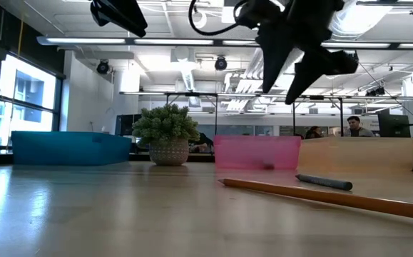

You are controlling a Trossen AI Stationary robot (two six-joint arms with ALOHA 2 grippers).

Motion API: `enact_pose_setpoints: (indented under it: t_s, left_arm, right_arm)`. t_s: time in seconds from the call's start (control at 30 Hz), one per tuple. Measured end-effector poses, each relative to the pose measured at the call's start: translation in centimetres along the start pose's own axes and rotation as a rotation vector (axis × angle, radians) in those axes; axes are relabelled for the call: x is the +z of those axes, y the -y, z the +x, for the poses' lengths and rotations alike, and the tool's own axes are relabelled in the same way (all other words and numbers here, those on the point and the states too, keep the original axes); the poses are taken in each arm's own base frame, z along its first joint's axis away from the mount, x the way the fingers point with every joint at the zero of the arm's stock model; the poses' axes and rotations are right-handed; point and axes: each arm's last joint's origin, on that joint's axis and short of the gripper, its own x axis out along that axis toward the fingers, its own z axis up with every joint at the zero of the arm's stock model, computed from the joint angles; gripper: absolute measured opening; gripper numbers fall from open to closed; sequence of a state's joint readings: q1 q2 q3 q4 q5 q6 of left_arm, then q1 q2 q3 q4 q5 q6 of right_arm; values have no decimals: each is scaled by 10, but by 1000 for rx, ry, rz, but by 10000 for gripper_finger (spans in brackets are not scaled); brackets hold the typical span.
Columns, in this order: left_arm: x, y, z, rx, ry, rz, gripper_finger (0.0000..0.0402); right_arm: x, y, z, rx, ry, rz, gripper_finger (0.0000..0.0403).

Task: Sort crayons/erasers/pens/pencils in bins
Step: Put the gray crayon into the green bin

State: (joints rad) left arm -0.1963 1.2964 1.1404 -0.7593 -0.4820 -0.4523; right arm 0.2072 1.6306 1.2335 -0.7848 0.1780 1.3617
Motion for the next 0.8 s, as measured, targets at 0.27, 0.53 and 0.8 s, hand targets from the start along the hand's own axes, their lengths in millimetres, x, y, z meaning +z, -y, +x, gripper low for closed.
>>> enact_pose_setpoints:
  t_s: [0.27,0.53,0.8]
  left_arm:
    - [0,0,0,0,1,-45,119]
    - [0,0,0,-1,2,-70,119]
    - [0,0,0,-1,2,-73,119]
  right_arm:
    - [-22,1,-2,-35,-49,-22,181]
    - [-43,-1,7,-84,-86,-23,181]
    - [-64,-2,29,-147,-110,-34,181]
